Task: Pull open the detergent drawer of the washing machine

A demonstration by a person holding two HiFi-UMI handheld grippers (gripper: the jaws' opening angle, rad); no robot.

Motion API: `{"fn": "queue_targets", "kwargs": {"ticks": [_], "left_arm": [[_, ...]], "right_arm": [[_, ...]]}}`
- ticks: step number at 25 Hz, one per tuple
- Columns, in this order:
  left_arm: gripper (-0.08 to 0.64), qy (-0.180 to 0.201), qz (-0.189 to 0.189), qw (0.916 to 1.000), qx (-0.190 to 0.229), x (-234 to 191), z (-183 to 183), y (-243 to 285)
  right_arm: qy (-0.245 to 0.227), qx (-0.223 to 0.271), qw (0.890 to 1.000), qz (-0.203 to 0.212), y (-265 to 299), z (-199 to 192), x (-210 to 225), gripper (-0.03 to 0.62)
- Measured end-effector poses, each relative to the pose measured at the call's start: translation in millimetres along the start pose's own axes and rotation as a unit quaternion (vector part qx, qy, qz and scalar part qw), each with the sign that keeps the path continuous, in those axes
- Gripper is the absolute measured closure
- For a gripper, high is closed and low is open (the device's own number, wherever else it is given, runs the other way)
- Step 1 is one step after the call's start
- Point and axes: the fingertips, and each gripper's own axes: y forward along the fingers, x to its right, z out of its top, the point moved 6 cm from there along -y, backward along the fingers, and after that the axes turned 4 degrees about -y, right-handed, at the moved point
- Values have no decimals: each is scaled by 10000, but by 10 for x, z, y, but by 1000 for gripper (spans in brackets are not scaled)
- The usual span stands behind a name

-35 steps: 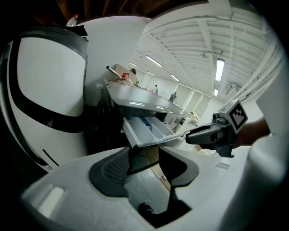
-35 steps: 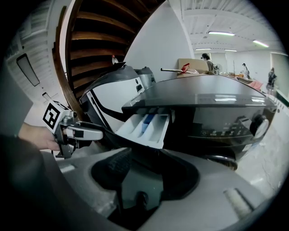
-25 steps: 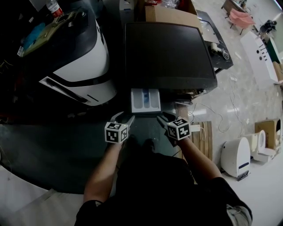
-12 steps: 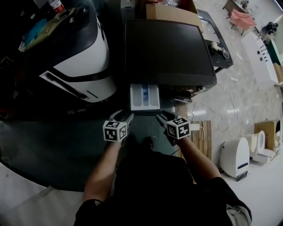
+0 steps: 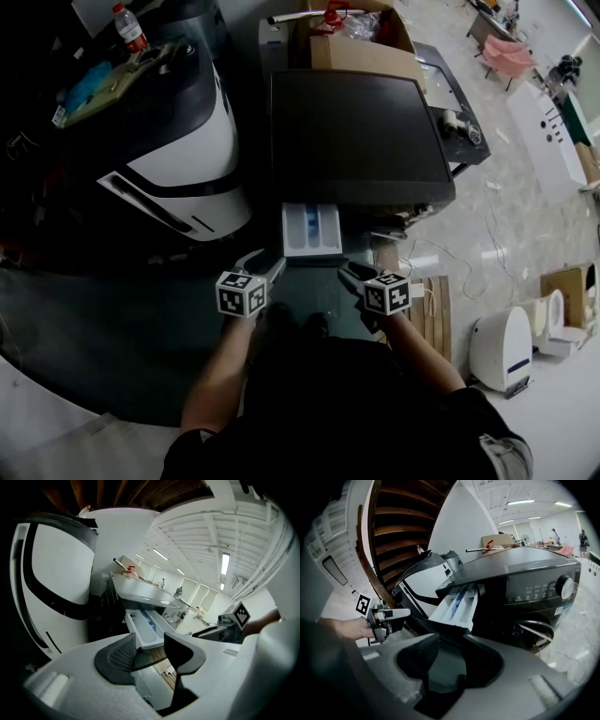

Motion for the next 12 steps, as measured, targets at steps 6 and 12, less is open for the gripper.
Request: {"fn": "queue_targets", "kwargs": {"ticks": [6,12], "left_arm": [[379,150,46,9998,80,-128,217,-76],[400,376,69,9990,227,-271,530,-123]], "right_arm": [[-49,366,9987,-357,-85,253,42,437],[-197,806,9950,-547,1,733,7,437]]}}
